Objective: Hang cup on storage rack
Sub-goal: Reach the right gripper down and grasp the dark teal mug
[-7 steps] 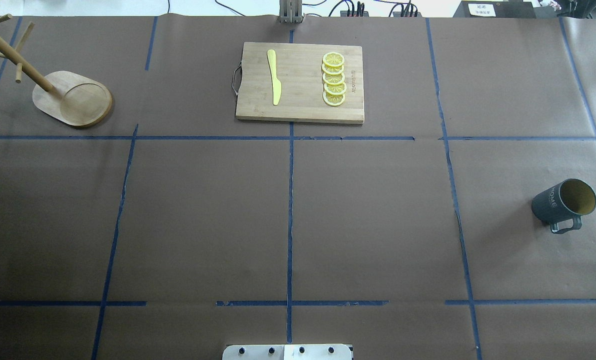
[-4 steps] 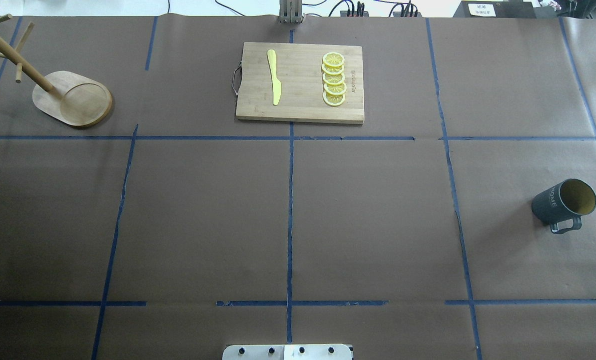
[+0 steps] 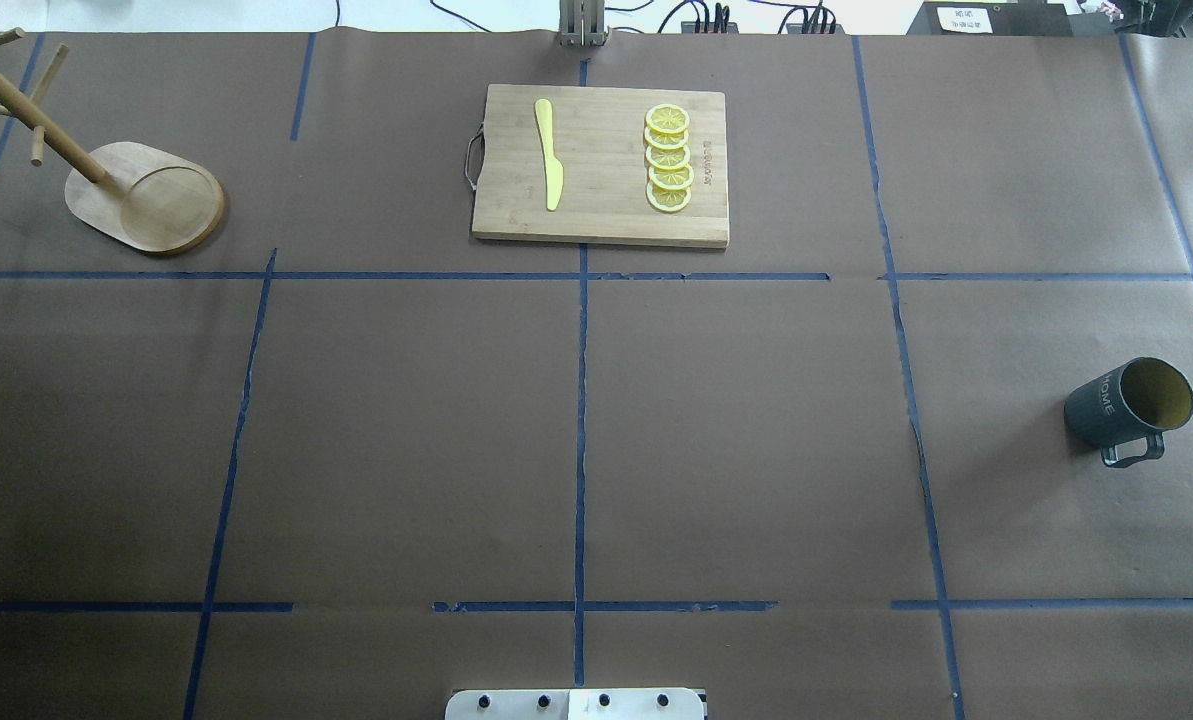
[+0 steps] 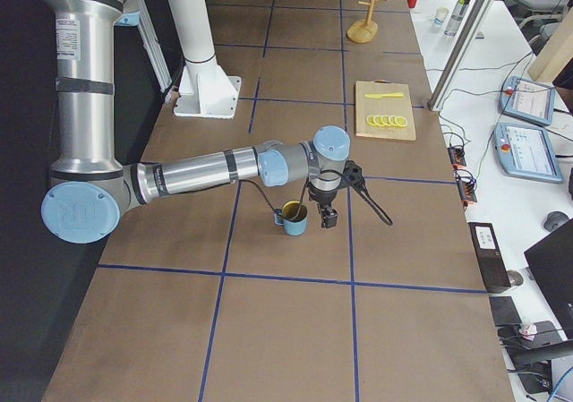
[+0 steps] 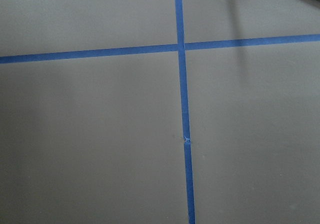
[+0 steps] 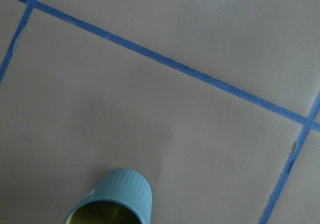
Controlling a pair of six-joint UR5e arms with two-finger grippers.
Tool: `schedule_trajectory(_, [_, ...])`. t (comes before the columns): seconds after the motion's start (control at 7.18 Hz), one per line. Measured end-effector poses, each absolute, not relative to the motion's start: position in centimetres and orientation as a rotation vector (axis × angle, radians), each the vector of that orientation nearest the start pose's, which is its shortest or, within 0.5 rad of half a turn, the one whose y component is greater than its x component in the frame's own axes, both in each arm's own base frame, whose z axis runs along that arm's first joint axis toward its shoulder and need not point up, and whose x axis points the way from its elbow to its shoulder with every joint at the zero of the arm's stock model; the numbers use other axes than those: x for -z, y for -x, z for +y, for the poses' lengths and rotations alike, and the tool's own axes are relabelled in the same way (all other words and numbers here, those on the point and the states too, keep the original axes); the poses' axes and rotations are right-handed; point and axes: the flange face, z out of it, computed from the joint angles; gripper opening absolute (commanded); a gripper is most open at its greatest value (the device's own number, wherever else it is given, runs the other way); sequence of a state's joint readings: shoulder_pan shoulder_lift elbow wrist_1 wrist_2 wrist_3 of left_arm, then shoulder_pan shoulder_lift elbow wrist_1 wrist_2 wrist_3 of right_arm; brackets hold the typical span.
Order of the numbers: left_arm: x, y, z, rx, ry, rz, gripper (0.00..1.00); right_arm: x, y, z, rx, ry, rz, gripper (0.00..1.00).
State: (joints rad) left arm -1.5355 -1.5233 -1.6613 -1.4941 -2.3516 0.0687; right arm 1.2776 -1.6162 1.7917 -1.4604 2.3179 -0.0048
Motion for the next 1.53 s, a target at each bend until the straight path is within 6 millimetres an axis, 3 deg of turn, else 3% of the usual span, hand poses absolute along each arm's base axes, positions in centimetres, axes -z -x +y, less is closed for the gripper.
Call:
schedule_trajectory(0.28, [-64.4, 4.7, -47.1, -0.084, 0.019, 0.782, 1.0, -58.0, 10.2, -47.8, 0.356, -0.189, -0.802, 1.0])
schedule_trajectory(0.7, [-64.4, 4.7, -47.1, -0.085, 0.019, 0.783, 1.0, -60.0, 12.6, -45.9, 0.379, -0.154, -0.795, 0.95])
schedule_trajectory(0.84, [-64.4, 4.7, -47.1, -0.085, 0.019, 0.783, 1.0, -60.7, 13.4, -45.5, 0.392, -0.142, -0.78, 0.73])
schedule_trajectory(0.98, [-64.4, 4.7, -47.1, -0.085, 0.018, 0.783, 1.0, -61.2, 13.9, -45.3, 0.4, -0.129, -0.772, 0.28])
schedule_trajectory(1.11, [-64.4, 4.7, -47.1, -0.086, 0.018, 0.783, 1.0, -61.5, 14.3, -45.2, 0.405, -0.123, -0.77, 0.05])
schedule_trajectory(1.53, [-64.3, 4.7, -47.1, -0.086, 0.017, 0.783, 1.0, -61.6, 14.6, -45.0, 0.41, -0.113, -0.774, 0.0])
